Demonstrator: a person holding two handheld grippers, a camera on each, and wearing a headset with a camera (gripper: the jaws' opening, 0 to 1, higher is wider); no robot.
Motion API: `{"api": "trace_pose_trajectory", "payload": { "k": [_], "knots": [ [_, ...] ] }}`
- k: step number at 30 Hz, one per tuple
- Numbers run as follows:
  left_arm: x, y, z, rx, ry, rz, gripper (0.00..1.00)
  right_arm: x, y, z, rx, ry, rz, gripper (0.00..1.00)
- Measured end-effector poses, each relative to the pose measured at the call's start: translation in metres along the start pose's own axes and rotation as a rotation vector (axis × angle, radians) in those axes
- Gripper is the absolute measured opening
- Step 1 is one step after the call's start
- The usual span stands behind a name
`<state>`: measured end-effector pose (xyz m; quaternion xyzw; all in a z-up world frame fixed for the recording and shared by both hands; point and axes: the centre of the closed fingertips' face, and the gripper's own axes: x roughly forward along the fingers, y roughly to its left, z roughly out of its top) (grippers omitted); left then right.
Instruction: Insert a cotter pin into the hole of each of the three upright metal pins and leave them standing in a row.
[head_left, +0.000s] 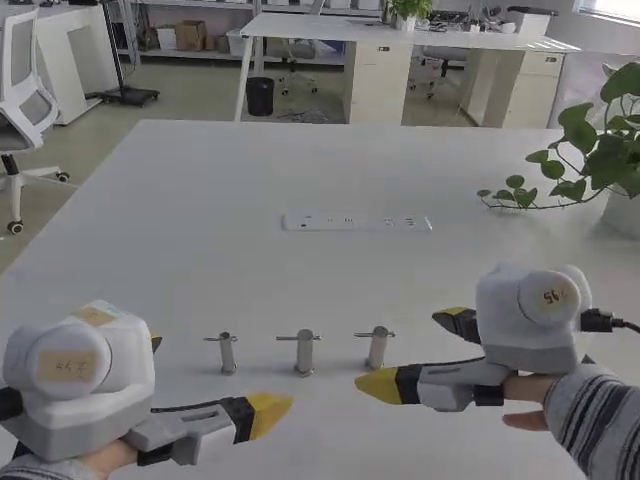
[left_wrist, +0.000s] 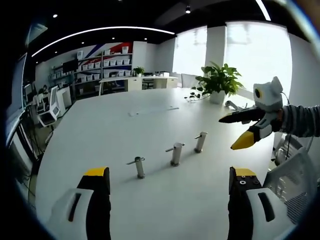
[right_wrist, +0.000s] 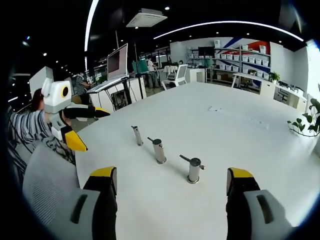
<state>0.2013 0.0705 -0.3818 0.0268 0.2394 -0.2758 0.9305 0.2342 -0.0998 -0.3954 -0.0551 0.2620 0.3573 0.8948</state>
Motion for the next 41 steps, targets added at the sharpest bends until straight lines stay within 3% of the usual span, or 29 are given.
{"api": "trace_pose_trajectory", "payload": {
  "k": [9,12,23,41],
  "knots": [
    [0.000,0.001,0.003,-0.016,-0.010,0.015,0.97,-0.003,-0.003,-0.003,0.038,-0.012,-0.047,0.93],
    [-0.004,0.000,0.004,0.010,-0.026,0.029,0.96,-0.005,-0.002,-0.009,0.025,0.006,-0.058,0.92],
    [-0.008,-0.001,0.004,0.009,-0.022,0.029,0.97,-0.011,0.006,-0.014,0.075,-0.005,-0.060,0.91],
    [-0.012,-0.002,0.001,0.021,0.000,0.033,0.98,-0.014,0.016,-0.019,0.090,0.003,-0.051,0.90]
  ]
}}
